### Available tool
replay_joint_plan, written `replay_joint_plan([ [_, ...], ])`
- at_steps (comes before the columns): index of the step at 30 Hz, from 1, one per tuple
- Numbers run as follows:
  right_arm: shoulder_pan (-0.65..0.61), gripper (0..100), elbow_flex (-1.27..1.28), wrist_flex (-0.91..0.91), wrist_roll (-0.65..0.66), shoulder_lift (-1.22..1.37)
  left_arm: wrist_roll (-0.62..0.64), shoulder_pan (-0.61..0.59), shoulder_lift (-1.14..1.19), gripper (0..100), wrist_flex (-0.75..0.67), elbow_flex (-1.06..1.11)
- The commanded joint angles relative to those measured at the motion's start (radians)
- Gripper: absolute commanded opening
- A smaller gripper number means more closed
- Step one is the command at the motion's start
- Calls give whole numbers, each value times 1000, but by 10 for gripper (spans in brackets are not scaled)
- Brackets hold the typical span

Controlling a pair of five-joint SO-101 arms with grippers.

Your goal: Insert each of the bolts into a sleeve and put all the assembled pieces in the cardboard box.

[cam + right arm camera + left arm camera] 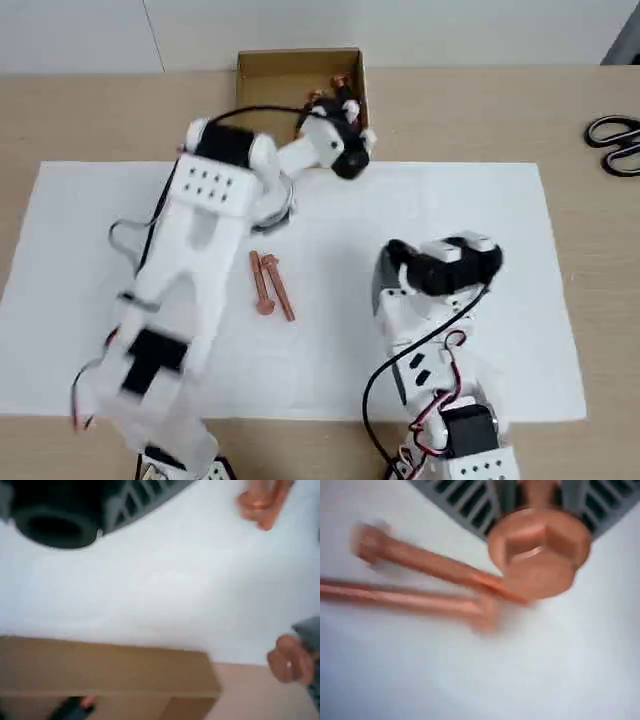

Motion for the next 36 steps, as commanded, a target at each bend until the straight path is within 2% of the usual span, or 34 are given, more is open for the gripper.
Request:
replay_joint_plan([
  [1, -42, 4, -8, -25, 84, -18, 124, 5, -318, 6, -14, 213],
  [6, -44, 4, -8, -48, 226, -18, 344, -23, -572, 6, -133, 300],
  [13, -44, 4, 12, -295, 236, -18, 546, -78, -832, 6, -384, 495],
  [20, -45, 4, 77, -335, 236, -19, 580, -71, -1028, 6, -689, 754],
  [24, -54, 4, 80, -369, 238, -19, 542, -71, -1119, 6, -919, 974],
  [26, -76, 4, 84, -437, 239, -19, 575, -66, -1191, 6, -1043, 1058],
  [29, -134, 4, 92, -506, 239, -19, 727, 5, -1318, 6, -1284, 1182],
  [33, -189, 4, 97, -510, 241, -18, 922, 129, -1464, 6, -1593, 1326],
  [36, -196, 4, 97, -510, 241, -18, 936, 209, -1507, 6, -1649, 1363],
])
